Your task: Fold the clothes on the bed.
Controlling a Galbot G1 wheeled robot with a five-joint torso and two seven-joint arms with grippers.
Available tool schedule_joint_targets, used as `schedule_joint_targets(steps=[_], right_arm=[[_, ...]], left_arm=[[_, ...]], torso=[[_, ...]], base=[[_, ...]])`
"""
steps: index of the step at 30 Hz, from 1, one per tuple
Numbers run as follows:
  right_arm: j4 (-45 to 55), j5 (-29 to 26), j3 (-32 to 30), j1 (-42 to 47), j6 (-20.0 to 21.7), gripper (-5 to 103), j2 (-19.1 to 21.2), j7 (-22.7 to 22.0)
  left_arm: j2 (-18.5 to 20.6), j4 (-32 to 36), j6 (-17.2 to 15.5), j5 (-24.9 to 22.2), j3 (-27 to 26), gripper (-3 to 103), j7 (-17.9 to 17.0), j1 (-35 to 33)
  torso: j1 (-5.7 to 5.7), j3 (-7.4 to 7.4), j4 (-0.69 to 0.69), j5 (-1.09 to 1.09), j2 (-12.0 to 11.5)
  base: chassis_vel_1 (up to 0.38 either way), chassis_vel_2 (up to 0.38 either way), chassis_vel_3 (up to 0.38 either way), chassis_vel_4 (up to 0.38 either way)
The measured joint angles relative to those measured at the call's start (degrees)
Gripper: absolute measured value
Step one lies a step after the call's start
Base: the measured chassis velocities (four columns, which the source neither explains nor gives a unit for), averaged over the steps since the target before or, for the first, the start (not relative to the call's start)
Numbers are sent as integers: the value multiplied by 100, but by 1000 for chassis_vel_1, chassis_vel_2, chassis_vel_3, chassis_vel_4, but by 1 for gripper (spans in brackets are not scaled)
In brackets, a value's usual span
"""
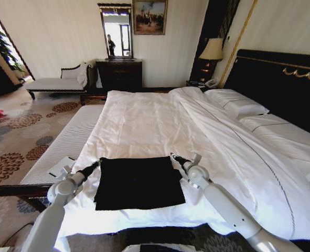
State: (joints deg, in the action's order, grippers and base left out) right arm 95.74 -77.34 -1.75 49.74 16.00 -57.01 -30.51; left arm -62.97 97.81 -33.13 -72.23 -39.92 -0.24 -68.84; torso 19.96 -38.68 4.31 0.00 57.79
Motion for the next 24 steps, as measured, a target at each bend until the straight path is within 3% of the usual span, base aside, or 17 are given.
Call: schedule_joint_targets(steps=[3,7,13,24], right_arm=[[82,-165,-17,94,165,93,-46,-36],[60,-244,4,106,252,99,-84,-101],[79,-564,-32,49,350,100,-164,-229],[-12,-451,105,89,453,103,-195,-217]], left_arm=[[-4,4,4,26,8,2,1,-18],[-5,27,9,37,5,2,6,-44],[-4,34,12,43,-14,2,9,-60],[-42,38,16,83,11,2,11,-57]], torso=[[0,0,-1,-1,0],[0,0,0,0,0],[0,0,-1,0,0],[0,0,0,0,0]], base=[[0,0,0,0],[0,0,0,0],[0,0,0,0],[0,0,0,0]])
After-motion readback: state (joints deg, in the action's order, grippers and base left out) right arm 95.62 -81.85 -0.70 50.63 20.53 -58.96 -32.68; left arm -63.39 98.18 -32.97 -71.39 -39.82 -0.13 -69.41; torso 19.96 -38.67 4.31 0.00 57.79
